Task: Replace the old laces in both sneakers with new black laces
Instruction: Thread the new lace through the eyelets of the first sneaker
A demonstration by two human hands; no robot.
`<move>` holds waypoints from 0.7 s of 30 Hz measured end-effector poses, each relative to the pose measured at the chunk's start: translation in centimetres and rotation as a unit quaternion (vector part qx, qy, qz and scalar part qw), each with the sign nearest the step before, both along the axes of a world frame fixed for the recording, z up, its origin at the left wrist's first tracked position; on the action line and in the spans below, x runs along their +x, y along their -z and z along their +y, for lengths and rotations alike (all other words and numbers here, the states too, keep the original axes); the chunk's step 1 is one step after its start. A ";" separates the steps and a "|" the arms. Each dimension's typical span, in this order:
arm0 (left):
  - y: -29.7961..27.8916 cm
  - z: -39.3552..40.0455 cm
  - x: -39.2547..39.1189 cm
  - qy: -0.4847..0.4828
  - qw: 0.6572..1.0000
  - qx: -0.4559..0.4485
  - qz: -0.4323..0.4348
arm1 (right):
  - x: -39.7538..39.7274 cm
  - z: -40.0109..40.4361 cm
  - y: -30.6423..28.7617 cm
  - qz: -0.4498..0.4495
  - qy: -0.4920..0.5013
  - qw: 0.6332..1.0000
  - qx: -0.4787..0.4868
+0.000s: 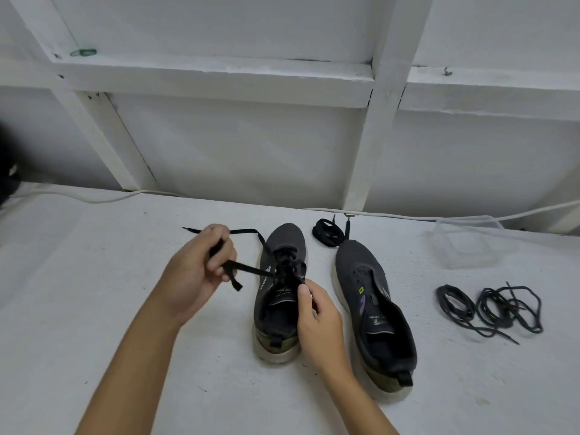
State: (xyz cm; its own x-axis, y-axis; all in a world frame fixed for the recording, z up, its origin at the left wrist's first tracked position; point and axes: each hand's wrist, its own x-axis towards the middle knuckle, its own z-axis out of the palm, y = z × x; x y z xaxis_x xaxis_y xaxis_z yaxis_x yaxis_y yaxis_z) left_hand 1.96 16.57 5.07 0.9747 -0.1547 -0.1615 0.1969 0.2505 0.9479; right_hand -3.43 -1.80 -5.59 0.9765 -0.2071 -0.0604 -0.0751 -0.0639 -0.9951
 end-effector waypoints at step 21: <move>2.6 -2.9 -0.6 0.076 0.964 0.244 -0.069 | 0.3 0.7 0.4 0.017 0.031 0.999 -0.038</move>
